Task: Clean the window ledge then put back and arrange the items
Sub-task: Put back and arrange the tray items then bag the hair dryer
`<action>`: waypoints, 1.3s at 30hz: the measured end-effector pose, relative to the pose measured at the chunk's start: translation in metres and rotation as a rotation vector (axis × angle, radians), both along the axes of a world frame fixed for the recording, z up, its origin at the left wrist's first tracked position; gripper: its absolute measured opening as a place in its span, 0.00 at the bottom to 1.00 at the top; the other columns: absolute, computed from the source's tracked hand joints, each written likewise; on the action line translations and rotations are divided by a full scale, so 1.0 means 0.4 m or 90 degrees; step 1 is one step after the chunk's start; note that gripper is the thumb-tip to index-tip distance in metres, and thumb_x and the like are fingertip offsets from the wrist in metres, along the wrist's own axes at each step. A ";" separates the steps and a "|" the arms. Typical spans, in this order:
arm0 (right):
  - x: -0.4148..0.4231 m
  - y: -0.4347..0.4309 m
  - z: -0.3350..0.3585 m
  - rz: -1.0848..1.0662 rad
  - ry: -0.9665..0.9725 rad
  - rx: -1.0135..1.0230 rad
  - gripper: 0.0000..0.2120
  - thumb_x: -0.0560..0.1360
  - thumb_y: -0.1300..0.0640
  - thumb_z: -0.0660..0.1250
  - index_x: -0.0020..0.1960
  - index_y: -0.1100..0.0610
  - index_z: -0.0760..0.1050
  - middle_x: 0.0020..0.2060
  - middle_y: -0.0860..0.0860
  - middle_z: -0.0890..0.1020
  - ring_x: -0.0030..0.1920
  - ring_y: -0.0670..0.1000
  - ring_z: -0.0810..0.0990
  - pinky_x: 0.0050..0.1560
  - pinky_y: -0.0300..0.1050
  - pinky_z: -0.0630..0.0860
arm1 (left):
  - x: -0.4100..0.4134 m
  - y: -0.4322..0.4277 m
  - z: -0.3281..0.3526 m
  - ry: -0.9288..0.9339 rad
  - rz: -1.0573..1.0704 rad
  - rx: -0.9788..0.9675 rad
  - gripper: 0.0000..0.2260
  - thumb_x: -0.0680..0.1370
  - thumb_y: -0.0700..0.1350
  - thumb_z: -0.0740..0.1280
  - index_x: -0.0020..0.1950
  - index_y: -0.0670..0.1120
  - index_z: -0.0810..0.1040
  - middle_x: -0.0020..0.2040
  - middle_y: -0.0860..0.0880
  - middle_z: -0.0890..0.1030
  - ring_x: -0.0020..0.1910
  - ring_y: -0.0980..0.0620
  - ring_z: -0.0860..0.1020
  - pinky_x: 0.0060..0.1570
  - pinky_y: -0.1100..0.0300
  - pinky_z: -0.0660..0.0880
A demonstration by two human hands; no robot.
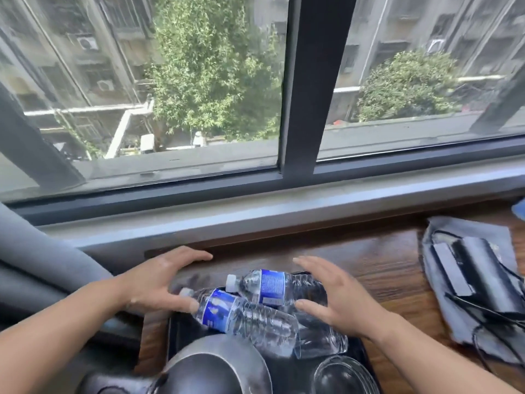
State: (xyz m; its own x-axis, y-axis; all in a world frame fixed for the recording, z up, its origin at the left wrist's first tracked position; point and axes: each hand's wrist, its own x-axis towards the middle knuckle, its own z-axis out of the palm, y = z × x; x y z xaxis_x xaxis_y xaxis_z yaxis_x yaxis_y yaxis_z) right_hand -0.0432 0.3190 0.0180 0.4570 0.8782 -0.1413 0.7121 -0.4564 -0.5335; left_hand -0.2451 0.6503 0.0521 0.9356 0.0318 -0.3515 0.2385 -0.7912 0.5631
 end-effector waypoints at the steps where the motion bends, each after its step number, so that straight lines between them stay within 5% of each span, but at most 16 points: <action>1: -0.004 0.004 -0.003 -0.007 0.002 -0.016 0.39 0.72 0.31 0.63 0.79 0.39 0.54 0.74 0.36 0.63 0.72 0.34 0.57 0.76 0.38 0.53 | -0.011 0.007 -0.033 -0.001 0.007 -0.024 0.40 0.65 0.75 0.71 0.73 0.66 0.63 0.71 0.68 0.67 0.71 0.67 0.67 0.71 0.63 0.66; 8: -0.011 0.024 -0.032 -0.047 -0.038 -0.071 0.43 0.66 0.26 0.61 0.78 0.35 0.53 0.69 0.38 0.74 0.67 0.43 0.72 0.71 0.45 0.68 | -0.056 0.021 -0.143 -0.045 0.070 -0.097 0.25 0.63 0.58 0.81 0.57 0.65 0.77 0.56 0.66 0.80 0.56 0.59 0.80 0.54 0.62 0.77; 12: -0.006 0.037 -0.036 -0.055 -0.018 -0.082 0.46 0.63 0.26 0.65 0.77 0.33 0.53 0.65 0.35 0.75 0.65 0.41 0.74 0.69 0.45 0.70 | -0.056 0.012 -0.154 -0.068 0.062 -0.093 0.23 0.61 0.59 0.79 0.50 0.76 0.75 0.54 0.70 0.80 0.54 0.66 0.79 0.56 0.68 0.73; 14: -0.004 0.041 -0.032 -0.057 -0.013 -0.089 0.46 0.63 0.29 0.69 0.77 0.34 0.55 0.64 0.33 0.75 0.65 0.40 0.73 0.68 0.42 0.69 | -0.052 0.010 -0.156 -0.068 0.078 -0.096 0.21 0.60 0.59 0.80 0.48 0.73 0.78 0.53 0.72 0.80 0.54 0.68 0.79 0.56 0.69 0.73; 22: 0.007 0.043 -0.024 -0.049 0.004 -0.109 0.44 0.67 0.38 0.75 0.77 0.34 0.55 0.65 0.35 0.75 0.64 0.40 0.72 0.69 0.41 0.67 | -0.063 0.004 -0.155 -0.098 0.135 -0.146 0.23 0.58 0.57 0.82 0.52 0.63 0.84 0.57 0.65 0.83 0.58 0.60 0.80 0.60 0.65 0.74; 26: -0.002 0.045 -0.024 -0.058 -0.004 -0.087 0.40 0.70 0.40 0.74 0.76 0.36 0.59 0.65 0.38 0.75 0.64 0.40 0.72 0.69 0.38 0.65 | -0.054 -0.019 -0.123 -0.078 0.170 -0.233 0.22 0.62 0.40 0.84 0.53 0.53 0.85 0.55 0.63 0.85 0.56 0.60 0.82 0.56 0.66 0.75; 34: -0.007 0.015 -0.027 -0.150 0.079 0.039 0.34 0.66 0.42 0.77 0.70 0.40 0.70 0.62 0.39 0.79 0.63 0.38 0.76 0.68 0.43 0.71 | 0.006 -0.095 -0.033 -0.124 0.150 -0.419 0.21 0.64 0.31 0.79 0.50 0.51 0.83 0.57 0.45 0.86 0.52 0.45 0.84 0.51 0.46 0.81; 39: -0.011 -0.003 -0.031 -0.207 0.132 0.135 0.32 0.68 0.48 0.80 0.68 0.39 0.72 0.62 0.37 0.79 0.64 0.35 0.75 0.70 0.44 0.71 | 0.061 -0.138 0.023 -0.177 0.136 -0.454 0.20 0.64 0.25 0.77 0.49 0.45 0.84 0.50 0.40 0.86 0.47 0.46 0.83 0.45 0.57 0.81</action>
State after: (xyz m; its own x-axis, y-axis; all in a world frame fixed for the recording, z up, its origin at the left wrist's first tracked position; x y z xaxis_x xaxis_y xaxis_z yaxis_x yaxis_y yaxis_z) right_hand -0.0478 0.3178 0.0058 0.6952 0.7129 -0.0921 0.4172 -0.5045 -0.7560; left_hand -0.2205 0.5950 0.0614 0.9910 0.0761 -0.1100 0.1216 -0.1708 0.9778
